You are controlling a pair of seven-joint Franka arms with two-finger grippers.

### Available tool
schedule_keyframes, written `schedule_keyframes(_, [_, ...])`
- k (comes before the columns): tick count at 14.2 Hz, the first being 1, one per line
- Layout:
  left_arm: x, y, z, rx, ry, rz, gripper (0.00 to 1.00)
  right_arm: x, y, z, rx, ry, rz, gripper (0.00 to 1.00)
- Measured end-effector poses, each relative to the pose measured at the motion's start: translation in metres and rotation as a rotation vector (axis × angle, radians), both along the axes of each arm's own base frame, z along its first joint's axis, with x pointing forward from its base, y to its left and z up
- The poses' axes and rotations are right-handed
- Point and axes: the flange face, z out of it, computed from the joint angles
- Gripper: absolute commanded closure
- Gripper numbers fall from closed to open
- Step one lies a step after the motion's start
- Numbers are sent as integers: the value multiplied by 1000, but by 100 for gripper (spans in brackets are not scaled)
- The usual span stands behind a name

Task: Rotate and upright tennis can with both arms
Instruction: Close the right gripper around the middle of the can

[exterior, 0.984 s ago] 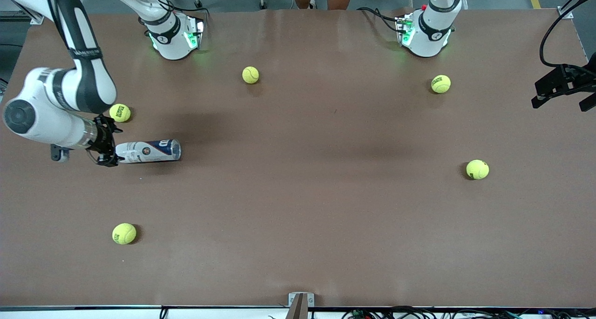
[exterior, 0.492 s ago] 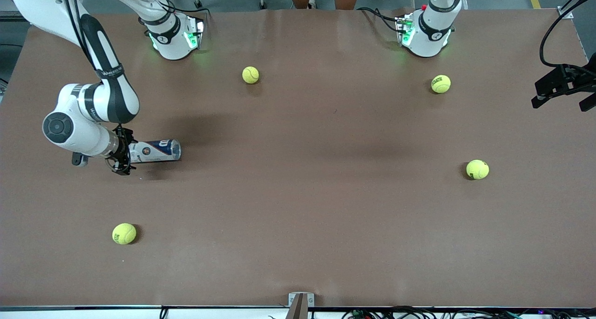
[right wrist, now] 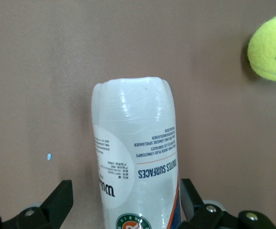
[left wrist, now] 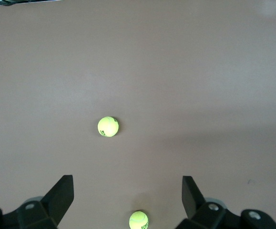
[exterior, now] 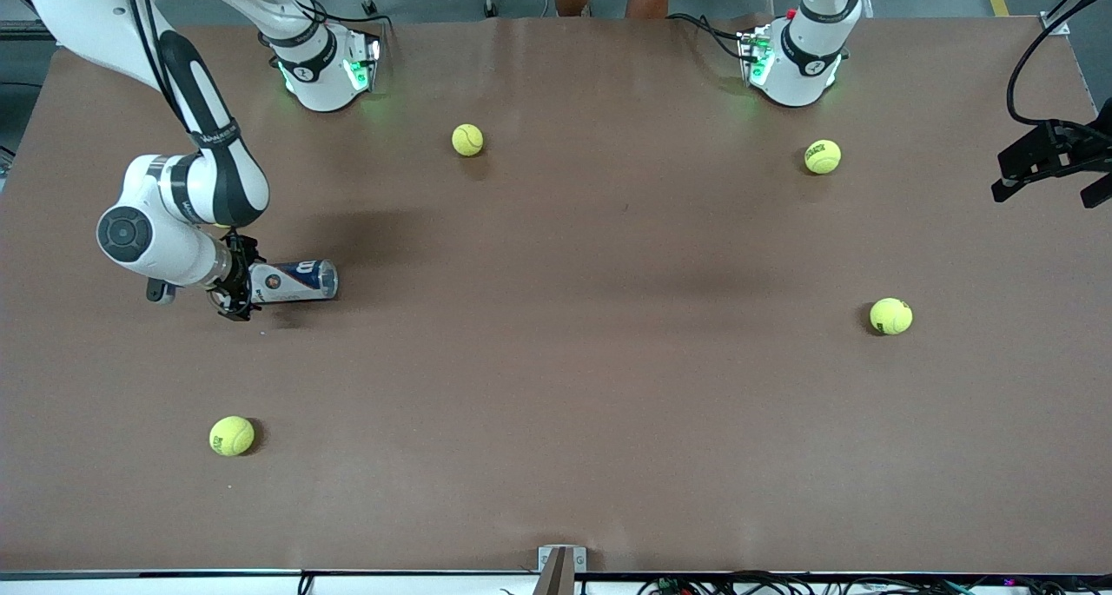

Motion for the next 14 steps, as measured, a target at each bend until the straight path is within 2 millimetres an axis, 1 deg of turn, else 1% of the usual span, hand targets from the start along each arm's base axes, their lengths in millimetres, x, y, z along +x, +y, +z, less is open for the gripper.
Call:
schedule_keyframes(6, [0,0,0,0,0,0,0,-4,1,-7,0,4,-2,1])
schedule_keyframes(10, [0,0,0,0,0,0,0,-3,3,-20,-1,-5,5,1])
schedule_keyframes(12, [0,0,0,0,0,0,0,-3,4,-24,-2,-8,7,3])
schedule_keyframes(14, [0,0,0,0,0,0,0,-2,5,-26,-2,-14,9,6])
